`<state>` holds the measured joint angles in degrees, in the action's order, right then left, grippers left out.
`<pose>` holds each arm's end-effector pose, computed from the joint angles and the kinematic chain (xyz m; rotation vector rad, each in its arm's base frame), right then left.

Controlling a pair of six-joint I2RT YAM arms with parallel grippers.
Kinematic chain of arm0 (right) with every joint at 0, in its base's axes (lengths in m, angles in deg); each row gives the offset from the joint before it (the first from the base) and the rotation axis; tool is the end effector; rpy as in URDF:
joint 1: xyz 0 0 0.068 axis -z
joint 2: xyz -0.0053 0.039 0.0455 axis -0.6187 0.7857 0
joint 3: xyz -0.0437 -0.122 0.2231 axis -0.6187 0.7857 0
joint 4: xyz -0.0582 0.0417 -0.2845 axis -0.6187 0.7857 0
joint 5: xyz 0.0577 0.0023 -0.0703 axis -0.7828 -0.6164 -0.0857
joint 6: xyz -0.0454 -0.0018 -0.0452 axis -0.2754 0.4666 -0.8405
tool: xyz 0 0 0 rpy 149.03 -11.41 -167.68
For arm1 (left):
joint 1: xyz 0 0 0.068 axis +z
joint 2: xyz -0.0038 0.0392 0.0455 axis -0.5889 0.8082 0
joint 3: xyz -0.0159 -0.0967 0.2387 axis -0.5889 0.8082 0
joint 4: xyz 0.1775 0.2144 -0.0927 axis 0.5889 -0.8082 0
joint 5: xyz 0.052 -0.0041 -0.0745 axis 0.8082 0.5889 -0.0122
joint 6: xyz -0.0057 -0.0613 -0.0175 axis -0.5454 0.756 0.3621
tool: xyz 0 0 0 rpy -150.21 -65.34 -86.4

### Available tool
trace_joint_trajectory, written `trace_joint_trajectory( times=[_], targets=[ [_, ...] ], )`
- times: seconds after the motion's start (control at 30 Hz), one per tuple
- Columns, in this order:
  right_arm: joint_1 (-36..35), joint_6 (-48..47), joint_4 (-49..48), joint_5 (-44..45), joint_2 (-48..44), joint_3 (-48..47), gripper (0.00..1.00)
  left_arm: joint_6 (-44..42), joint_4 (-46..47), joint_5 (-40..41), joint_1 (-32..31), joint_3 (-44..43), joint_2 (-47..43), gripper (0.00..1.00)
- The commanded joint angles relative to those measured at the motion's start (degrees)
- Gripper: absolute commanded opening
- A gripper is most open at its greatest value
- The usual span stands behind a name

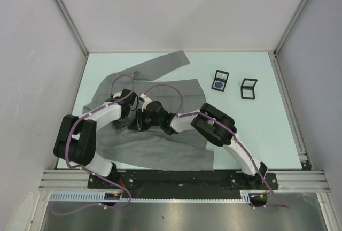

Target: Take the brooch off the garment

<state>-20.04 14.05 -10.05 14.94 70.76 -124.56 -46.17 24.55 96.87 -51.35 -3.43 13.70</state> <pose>0.2637 0.4547 0.0627 -0.4978 2.1772 1.4015 0.2813 -0.0526 0.1082 -0.4303 2.6608 0.4977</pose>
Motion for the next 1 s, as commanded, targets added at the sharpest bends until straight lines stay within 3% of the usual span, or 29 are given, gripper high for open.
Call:
trace_joint_trajectory(
  times=[0.0,0.17,0.33,0.6,0.97],
  targets=[
    [0.52,0.18,-0.09,-0.30,-1.94,-1.63,0.24,1.67,-1.10,2.23,0.32,-0.85,0.94,0.38],
    [0.25,-0.87,0.26,-0.39,-2.64,-1.63,0.24,1.66,-0.39,1.17,0.41,-0.67,-0.64,0.16],
    [0.08,-3.07,0.44,-0.74,-3.69,-1.63,0.24,1.75,-0.57,-0.41,0.41,-0.41,-4.33,0.01],
    [0.78,-5.09,-0.53,-4.51,-4.66,-1.72,0.25,0.44,-0.05,-3.75,0.50,0.47,-12.06,0.00],
    [1.04,-6.76,-2.28,-7.25,-4.22,-1.55,0.38,0.96,4.35,-6.38,2.07,6.62,-20.16,0.00]
  ],
)
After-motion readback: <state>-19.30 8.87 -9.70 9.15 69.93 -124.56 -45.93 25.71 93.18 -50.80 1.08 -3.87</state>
